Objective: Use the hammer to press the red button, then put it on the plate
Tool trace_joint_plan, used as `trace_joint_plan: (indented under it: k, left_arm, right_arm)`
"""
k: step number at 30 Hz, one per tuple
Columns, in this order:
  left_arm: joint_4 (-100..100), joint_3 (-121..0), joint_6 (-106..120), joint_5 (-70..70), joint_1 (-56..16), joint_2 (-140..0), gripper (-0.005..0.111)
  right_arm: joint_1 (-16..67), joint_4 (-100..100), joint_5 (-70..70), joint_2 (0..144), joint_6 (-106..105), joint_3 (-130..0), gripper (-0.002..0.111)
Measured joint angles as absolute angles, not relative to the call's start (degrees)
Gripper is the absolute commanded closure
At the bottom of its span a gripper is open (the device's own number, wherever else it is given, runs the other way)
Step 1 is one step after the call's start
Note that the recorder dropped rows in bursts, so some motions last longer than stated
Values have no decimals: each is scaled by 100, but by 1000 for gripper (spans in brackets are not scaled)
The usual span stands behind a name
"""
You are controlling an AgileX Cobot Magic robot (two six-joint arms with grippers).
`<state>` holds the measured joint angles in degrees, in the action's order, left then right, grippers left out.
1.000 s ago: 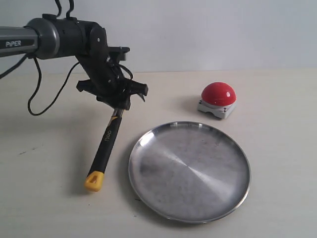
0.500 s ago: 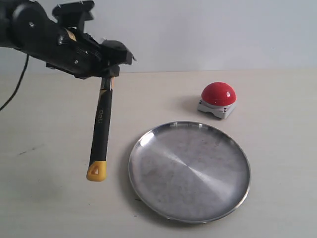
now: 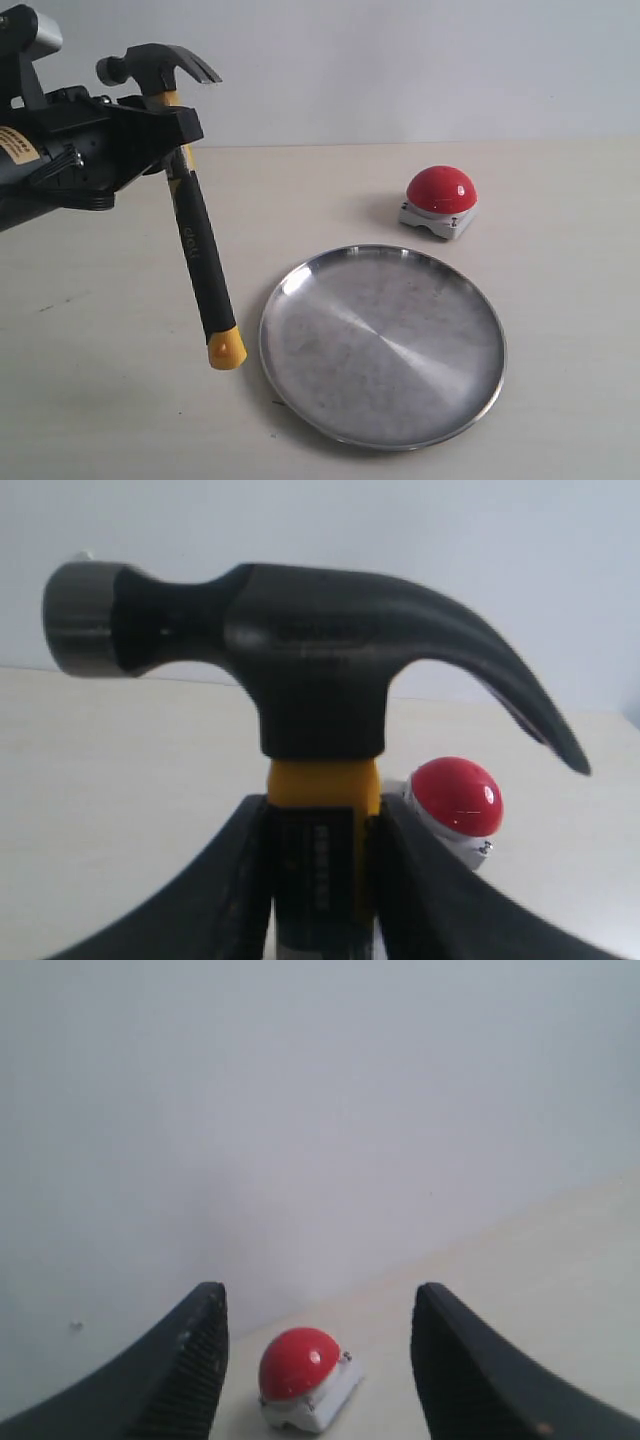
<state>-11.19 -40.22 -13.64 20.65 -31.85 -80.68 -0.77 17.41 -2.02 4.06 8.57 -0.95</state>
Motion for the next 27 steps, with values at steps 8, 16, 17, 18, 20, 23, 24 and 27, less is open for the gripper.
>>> trace_joint_plan:
  k: [8, 16, 17, 18, 20, 23, 24, 27]
  left_arm:
    - [-1119, -4013, -1378, 2298, -3185, -8063, 107]
    - [-1119, -4000, -1392, 2229, -3185, -8063, 107]
    - [-1119, -4000, -1392, 2221, -3185, -8063, 107]
    - [-1119, -4000, -1392, 2221, -3185, -8063, 107]
    - [-1119, -4000, -1392, 2217, -3185, -8063, 107]
    - [-1119, -4000, -1392, 2217, -3185, -8063, 107]
    - [-1119, -4000, -1392, 2217, -3185, -8063, 107]
    - [-1119, -4000, -1392, 2217, -3185, -8063, 107]
  right_arm:
    - [-77, 2068, -707, 406, 846, -95, 54]
    - [-77, 2107, -823, 406, 871, -95, 54]
    - [-77, 2107, -798, 406, 974, -95, 54]
    - [-77, 2107, -757, 406, 1089, -95, 54]
    - [-77, 2119, -705, 406, 1288, -95, 54]
    - [-77, 2119, -677, 406, 1553, -95, 54]
    - [-77, 2119, -653, 406, 1653, -95, 54]
    - [-77, 2128, -523, 406, 2013, -95, 55]
